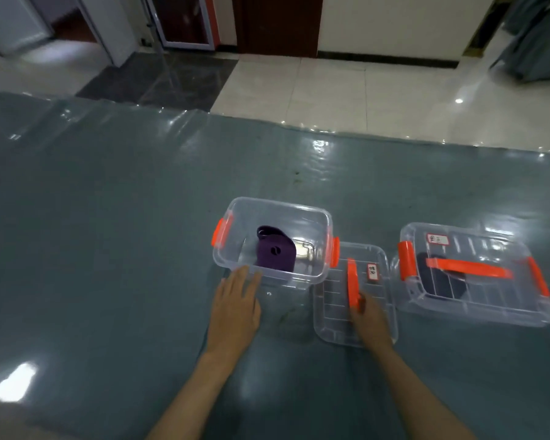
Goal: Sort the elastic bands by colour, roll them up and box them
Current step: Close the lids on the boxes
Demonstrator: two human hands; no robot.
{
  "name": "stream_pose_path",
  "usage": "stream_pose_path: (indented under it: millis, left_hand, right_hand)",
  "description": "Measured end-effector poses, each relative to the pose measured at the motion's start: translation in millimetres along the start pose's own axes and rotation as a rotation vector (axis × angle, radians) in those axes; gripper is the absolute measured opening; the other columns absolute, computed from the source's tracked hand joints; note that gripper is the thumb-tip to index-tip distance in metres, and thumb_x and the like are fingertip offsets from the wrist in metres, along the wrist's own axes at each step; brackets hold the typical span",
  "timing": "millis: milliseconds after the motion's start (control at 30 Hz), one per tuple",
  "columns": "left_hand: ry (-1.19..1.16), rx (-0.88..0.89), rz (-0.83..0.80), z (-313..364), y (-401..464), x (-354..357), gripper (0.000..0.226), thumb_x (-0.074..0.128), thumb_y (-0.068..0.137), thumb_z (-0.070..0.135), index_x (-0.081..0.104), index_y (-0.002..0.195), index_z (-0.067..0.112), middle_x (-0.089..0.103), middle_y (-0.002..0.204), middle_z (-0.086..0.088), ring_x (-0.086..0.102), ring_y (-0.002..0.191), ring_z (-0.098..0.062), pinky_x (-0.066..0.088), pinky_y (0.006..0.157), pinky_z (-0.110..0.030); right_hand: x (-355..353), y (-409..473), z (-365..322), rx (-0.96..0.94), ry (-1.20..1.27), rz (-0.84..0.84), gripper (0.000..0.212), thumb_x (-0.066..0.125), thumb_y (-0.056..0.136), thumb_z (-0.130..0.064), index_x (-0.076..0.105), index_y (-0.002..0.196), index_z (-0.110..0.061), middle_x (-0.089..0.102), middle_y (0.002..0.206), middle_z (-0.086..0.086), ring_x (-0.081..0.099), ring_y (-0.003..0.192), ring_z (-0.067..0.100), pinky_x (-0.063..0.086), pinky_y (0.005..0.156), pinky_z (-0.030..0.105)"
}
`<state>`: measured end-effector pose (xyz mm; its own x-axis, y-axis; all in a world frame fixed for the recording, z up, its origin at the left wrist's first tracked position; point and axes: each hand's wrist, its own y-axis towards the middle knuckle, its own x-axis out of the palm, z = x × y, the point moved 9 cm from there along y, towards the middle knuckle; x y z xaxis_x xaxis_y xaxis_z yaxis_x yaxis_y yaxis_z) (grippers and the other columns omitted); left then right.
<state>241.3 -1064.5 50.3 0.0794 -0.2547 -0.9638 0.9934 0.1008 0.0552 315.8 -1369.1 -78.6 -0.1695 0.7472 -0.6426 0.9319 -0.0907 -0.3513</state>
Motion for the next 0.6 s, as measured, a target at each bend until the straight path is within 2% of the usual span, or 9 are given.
stream_pose_path:
  millis: [100,167,233,300,467,600]
  left_hand:
    - [0.042,-0.017,-0.062,-17,8,18,0.083,0.056,0.097,0.012,0.012,0.167,0.016,0.014,0.174,-0.01,0.014,0.162,-0.03,0.017,0.13,-0.051]
    - [0.081,-0.022,-0.104,-23,10,29,0.087,0.051,0.099,0.014,-0.003,0.167,0.019,-0.001,0.176,-0.007,-0.002,0.163,-0.028,0.009,0.131,-0.052]
    - [0.068,-0.032,-0.129,-26,13,35,0.087,0.049,0.099,0.014,-0.005,0.167,0.021,-0.005,0.176,-0.006,-0.006,0.163,-0.026,0.009,0.131,-0.052]
    - [0.019,-0.04,-0.137,-28,15,38,0.087,0.05,0.099,0.015,-0.004,0.167,0.022,-0.008,0.176,-0.005,-0.009,0.162,-0.025,0.011,0.131,-0.051]
    - [0.004,-0.045,-0.149,-27,11,45,0.092,0.046,0.099,0.014,-0.019,0.164,0.024,-0.025,0.173,-0.002,-0.023,0.16,-0.024,0.009,0.132,-0.047]
    - [0.027,-0.061,-0.15,-27,13,43,0.097,0.042,0.09,0.003,-0.018,0.164,0.024,-0.024,0.173,-0.003,-0.021,0.16,-0.024,0.016,0.13,-0.048]
  right_hand:
    - [-1,16,2,0.067,-0.061,0.045,0.024,0.055,0.105,-0.014,0.07,0.088,-0.005,0.072,0.085,0.017,0.07,0.081,0.035,0.058,0.081,0.049]
    - [1,25,2,0.093,-0.129,0.046,0.02,0.06,0.101,-0.011,0.069,0.085,-0.003,0.072,0.084,0.018,0.069,0.078,0.033,0.059,0.078,0.047]
    - [3,30,2,0.115,-0.2,0.058,0.012,0.066,0.098,-0.012,0.066,0.09,-0.004,0.068,0.092,0.016,0.066,0.083,0.031,0.055,0.079,0.043]
    - [3,32,1,0.124,-0.232,0.072,0.013,0.07,0.098,-0.015,0.062,0.091,-0.008,0.066,0.095,0.014,0.061,0.083,0.028,0.049,0.077,0.037]
    - [-1,33,1,0.181,-0.272,0.042,0.022,0.082,0.086,-0.019,0.068,0.078,-0.004,0.069,0.078,0.014,0.067,0.07,0.028,0.05,0.067,0.033]
    - [-4,9,5,0.178,-0.273,0.038,0.03,0.084,0.082,-0.025,0.064,0.065,-0.009,0.064,0.064,0.006,0.063,0.057,0.019,0.043,0.054,0.027]
